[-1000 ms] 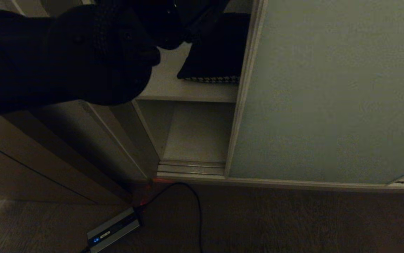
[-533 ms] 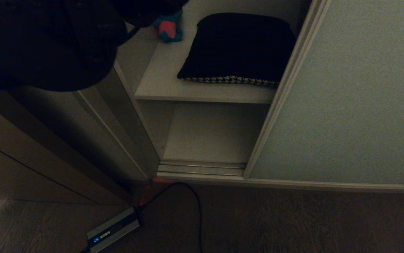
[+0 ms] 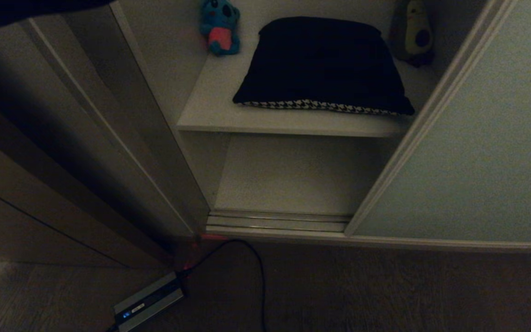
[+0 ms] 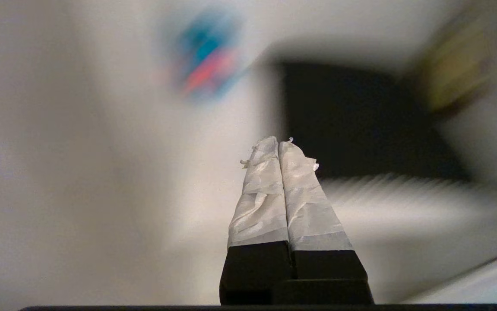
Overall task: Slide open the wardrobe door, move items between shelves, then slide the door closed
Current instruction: Open the door
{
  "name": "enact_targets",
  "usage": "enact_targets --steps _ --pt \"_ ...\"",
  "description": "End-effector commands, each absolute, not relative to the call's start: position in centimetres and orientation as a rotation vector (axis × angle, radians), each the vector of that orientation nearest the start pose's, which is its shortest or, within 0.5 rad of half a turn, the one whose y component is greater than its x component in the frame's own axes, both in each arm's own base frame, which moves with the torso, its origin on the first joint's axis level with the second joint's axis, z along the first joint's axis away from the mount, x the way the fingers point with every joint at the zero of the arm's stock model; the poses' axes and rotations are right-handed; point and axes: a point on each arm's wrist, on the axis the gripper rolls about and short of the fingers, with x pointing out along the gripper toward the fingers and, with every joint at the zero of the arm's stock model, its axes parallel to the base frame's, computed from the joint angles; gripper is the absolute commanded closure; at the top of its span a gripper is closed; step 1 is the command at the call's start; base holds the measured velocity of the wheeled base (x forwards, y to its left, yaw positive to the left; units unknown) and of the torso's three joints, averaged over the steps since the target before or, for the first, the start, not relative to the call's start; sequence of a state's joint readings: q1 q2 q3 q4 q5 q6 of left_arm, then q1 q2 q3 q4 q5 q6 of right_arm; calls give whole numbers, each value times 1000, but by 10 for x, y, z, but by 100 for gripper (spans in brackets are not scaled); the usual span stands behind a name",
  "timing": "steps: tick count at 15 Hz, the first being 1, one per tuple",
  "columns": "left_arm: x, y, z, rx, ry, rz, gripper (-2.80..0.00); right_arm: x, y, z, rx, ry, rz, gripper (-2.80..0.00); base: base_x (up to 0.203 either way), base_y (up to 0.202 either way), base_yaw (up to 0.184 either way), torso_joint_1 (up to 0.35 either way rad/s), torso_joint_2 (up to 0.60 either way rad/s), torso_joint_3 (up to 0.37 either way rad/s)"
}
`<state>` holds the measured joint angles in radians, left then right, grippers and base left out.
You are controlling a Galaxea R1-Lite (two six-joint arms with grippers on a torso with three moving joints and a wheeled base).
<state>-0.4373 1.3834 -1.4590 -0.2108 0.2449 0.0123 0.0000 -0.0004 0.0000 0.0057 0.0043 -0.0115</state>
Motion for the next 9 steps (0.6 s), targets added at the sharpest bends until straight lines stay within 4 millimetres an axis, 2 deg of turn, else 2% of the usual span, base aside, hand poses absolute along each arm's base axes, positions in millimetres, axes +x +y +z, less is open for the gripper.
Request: enact_targets --steps 1,4,7,9 --pt "136 -37 400 -60 -260 -62 0 -23 0 74 -12 8 5 0 0 0 0 0 0 0" --pt "60 -2 348 -25 -207 75 0 -23 0 74 -12 6 5 0 0 0 0 0 0 0" --pt "-8 1 286 -19 -219 141 0 -23 0 74 -12 8 5 0 0 0 0 0 0 0" --pt "-29 -3 232 -8 -186 150 0 -23 0 74 -12 8 5 0 0 0 0 0 0 0"
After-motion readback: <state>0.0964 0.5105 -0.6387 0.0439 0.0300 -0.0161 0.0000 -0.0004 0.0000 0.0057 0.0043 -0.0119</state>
